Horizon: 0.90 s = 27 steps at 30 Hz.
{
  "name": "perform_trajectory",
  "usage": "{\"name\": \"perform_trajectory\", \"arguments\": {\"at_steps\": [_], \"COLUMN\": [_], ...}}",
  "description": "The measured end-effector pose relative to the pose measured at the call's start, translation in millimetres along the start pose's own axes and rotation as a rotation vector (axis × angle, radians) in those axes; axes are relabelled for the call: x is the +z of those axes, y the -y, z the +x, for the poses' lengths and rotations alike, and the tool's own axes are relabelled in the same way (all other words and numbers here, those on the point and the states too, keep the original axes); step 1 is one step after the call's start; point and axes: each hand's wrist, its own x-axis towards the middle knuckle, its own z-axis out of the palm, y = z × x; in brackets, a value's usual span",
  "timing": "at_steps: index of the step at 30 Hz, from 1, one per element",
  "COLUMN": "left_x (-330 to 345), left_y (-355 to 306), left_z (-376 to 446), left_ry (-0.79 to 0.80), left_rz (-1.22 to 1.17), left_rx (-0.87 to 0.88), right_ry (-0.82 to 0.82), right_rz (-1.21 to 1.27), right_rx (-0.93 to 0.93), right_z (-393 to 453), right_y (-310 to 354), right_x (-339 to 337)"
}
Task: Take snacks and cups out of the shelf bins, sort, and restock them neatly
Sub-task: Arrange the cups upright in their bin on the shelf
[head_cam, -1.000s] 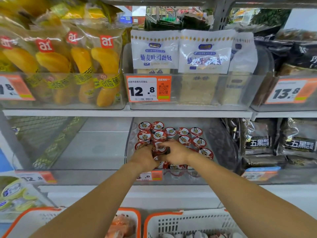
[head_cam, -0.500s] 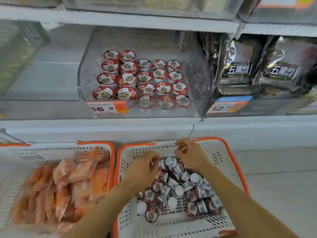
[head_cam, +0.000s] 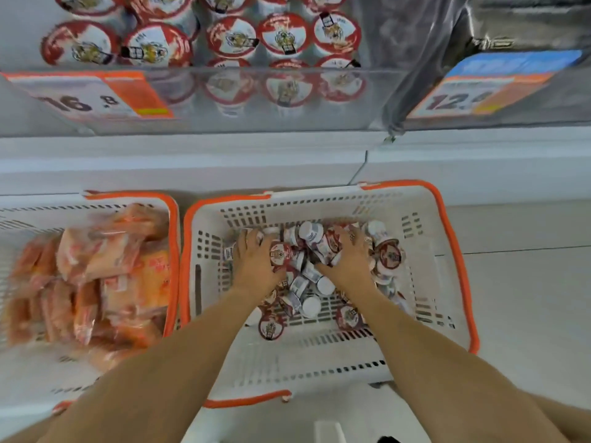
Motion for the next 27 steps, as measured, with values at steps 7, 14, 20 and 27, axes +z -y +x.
{"name": "perform_trajectory", "arguments": {"at_steps": [7,14,20,27], "left_x": [10.7,10.2,15.1,30.4], "left_y": [16.4,45.0,27.9,4.7], "left_z": [38.6,46.3,38.9,34.6], "left_ry": [0.102,0.278,0.273,0.272], "left_rz": [0.153,-0.144,-0.257,-0.068], "left_rx": [-0.013,-0.068,-0.003,0.032], "right_ry": [0.174,0.225,0.41,0.371], "right_rz": [-0.075,-0.273,-0.069,0.046], "right_rx": [-0.105,-0.233,-0.143,-0.076], "right_z": [51.2,55.7,38.9,21.5], "right_y": [13.8,24.6,23.0,20.4], "right_x": [21.9,34.9,38.8,33.1]}}
